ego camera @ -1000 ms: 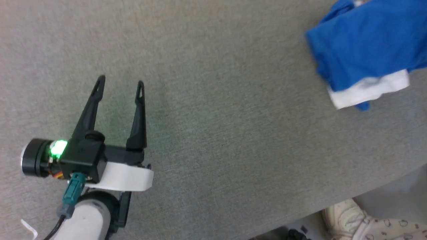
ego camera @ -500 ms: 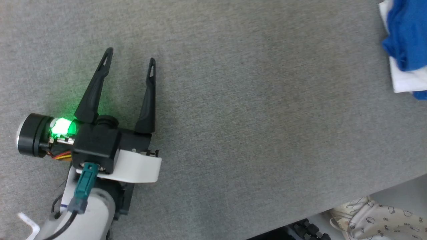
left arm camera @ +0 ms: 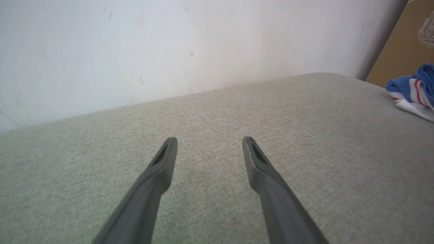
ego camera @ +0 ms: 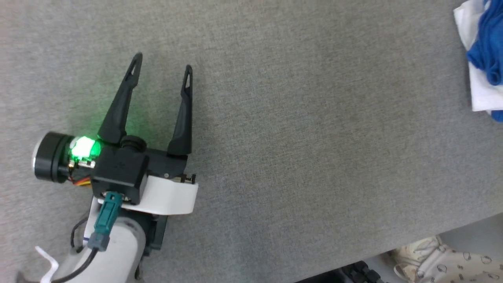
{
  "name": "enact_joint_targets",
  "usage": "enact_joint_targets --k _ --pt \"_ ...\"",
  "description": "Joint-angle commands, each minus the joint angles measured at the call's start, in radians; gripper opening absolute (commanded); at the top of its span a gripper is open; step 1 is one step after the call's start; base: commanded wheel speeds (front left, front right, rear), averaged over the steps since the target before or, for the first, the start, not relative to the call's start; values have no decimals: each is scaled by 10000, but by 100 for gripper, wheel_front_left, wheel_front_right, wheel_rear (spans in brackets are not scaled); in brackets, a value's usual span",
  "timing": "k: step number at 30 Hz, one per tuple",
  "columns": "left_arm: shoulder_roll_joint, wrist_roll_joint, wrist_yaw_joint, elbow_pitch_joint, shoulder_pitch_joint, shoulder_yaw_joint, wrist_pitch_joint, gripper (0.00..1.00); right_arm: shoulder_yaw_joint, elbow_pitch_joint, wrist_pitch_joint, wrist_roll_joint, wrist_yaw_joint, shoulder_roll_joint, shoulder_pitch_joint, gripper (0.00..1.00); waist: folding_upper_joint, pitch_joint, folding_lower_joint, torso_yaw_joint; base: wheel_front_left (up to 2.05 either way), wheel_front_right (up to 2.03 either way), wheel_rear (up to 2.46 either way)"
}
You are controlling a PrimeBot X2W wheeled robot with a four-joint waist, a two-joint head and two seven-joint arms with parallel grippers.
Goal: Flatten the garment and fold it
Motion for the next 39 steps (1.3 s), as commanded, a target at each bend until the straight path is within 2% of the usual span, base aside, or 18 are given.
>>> enact_joint_targets --k 1,7,12,15,16,24,27,28,32,39 --pt "-98 -140 105 191 216 38 -236 100 -83 145 -104 -71 -23 -74 -19 100 0 -634 0 157 0 0 0" --pt "-401 -575 392 759 793 187 -1025 100 -733 306 -846 -5 -23 -72 490 100 0 -1863 0 543 0 0 0" --pt "-558 -943 490 1170 1300 272 -1482 100 -1334 130 -1576 295 -23 283 1199 100 0 -2725 0 921 0 0 0" --pt "-630 -1287 484 1385 1676 367 -1744 100 -1572 -271 -1919 608 -23 711 1898 100 0 -3271 0 1167 0 0 0" --pt "-619 -1405 465 1495 1856 413 -1930 100 -1580 -702 -2032 788 -23 1022 2422 100 0 -3588 0 1316 0 0 0" --pt "-622 -1569 333 1842 2189 478 -2575 100 -1798 -3294 -2044 1347 -23 2185 4473 100 0 -4668 0 1943 0 0 0" --pt "-642 -1579 324 2025 2165 545 -2684 100 -2185 -4411 -1967 1205 -23 2722 5194 100 0 -5026 0 2192 0 0 0" --pt "-642 -1579 324 2025 2165 545 -2684 100 -2185 -4411 -1967 1205 -23 2722 5194 100 0 -5026 0 2192 0 0 0" --pt "-697 -1679 254 2241 2019 752 -2793 100 -2587 -5913 -1809 705 -23 3520 6082 100 0 -5432 0 2459 0 0 0" --pt "-879 -1846 77 2951 2050 993 -2849 100 -2675 -7914 -1443 -102 -23 4665 7338 100 0 -6025 0 2794 0 0 0"
